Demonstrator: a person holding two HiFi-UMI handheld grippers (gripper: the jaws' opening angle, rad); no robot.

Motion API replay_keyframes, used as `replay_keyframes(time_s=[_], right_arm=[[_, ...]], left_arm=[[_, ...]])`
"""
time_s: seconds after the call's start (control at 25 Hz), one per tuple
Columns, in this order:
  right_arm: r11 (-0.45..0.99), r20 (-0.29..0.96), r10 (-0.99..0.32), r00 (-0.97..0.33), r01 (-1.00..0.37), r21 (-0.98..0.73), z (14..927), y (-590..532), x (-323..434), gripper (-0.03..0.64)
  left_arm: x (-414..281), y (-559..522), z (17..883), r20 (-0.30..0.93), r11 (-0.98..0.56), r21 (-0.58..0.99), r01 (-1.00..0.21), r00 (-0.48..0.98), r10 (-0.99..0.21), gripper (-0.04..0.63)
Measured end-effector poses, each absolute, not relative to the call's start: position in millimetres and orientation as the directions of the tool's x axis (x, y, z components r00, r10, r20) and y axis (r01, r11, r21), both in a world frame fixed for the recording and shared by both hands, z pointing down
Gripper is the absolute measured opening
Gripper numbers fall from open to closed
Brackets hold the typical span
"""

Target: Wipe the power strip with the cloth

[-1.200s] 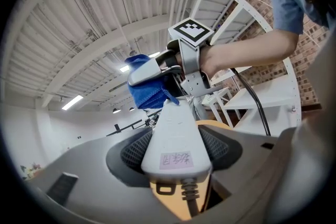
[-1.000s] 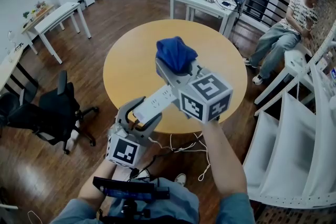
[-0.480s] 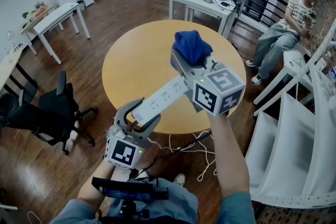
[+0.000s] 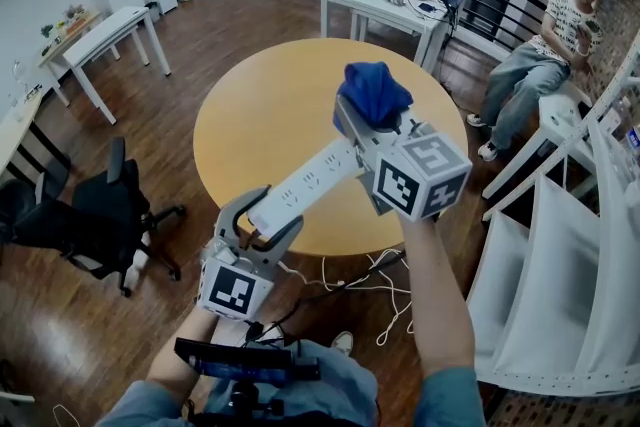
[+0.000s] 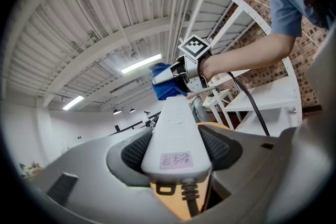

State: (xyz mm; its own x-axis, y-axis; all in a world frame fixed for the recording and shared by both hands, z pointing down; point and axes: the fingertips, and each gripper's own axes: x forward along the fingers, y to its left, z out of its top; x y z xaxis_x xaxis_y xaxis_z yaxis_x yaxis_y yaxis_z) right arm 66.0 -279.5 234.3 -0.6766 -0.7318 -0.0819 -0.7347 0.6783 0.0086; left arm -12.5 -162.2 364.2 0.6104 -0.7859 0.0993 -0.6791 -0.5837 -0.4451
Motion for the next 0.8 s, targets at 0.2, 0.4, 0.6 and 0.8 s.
replay_keyframes(time_s=[0.2,0.4,0.6,0.8], right_arm=[[0.674,-0.087,-0.737,-0.671,-0.739,-0.005,239,-277,70,0.057],[0.669,-0.100,-0.740,-0.665,-0.743,-0.020,243,-275,74,0.057],[0.667,-0.102,-0.743,-0.661,-0.745,-0.032,249,-272,76,0.057],[0.664,-0.105,-0.746,-0.657,-0.747,-0.044,255,-267,77,0.057]], left_arm=[[-18,-165,364,0.095,-0.578,-0.426,-0.696,0.601,-0.793,0.284],[-25,-170,363,0.090,-0.569,-0.401,-0.717,0.588,-0.804,0.284],[-34,-174,360,0.078,-0.555,-0.382,-0.738,0.573,-0.816,0.284],[-43,-178,358,0.069,-0.545,-0.366,-0.755,0.562,-0.824,0.284]])
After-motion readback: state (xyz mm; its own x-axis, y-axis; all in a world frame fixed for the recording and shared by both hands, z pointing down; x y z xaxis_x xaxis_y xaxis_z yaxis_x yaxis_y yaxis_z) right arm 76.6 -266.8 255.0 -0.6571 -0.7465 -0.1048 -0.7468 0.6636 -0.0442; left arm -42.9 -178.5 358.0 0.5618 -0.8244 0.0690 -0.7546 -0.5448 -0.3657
